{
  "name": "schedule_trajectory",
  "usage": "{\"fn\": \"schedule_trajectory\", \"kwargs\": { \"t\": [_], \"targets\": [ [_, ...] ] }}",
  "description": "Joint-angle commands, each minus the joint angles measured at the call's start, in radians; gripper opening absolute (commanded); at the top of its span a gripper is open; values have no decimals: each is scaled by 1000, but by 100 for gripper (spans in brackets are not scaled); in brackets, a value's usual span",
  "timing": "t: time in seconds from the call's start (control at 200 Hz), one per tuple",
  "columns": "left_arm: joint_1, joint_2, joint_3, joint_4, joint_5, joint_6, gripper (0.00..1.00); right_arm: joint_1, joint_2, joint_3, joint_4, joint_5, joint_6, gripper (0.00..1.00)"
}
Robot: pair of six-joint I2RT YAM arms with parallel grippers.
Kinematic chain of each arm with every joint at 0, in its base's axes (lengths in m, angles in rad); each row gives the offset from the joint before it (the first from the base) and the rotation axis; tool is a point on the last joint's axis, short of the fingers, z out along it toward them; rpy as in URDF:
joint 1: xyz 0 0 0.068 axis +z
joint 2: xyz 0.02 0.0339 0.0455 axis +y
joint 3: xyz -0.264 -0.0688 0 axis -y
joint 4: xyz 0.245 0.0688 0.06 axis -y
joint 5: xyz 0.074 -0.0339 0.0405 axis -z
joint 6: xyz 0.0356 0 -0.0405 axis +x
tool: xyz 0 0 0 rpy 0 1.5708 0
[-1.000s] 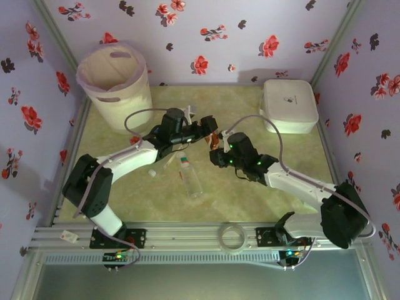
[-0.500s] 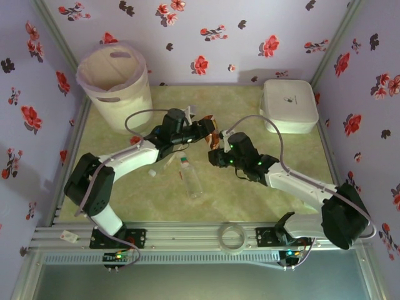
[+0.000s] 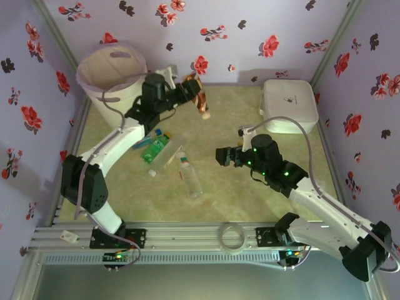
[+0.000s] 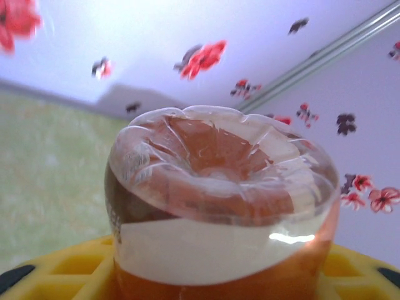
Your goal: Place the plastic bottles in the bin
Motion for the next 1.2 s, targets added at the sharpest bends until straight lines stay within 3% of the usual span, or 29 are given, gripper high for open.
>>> {"fn": "schedule_trajectory", "kwargs": {
  "t": [0.0, 0.275, 0.61, 0.85, 1.195],
  "targets": [
    [57, -46, 122, -89, -31, 101, 44, -18, -2, -25, -28, 12, 18, 97],
    [298, -76, 317, -216, -153, 157, 34, -20, -1, -53, 0, -7, 23, 97],
    [575, 178, 748, -576, -172, 263, 27, -20, -25, -71, -32, 13, 11, 97],
    [585, 468, 1109, -852, -257, 403, 27, -20, -12, -69, -41, 6, 7, 97],
    [511, 595, 1092, -969, -322, 582, 27, -20, 30, -43, -73, 11, -32, 98]
  ]
}}
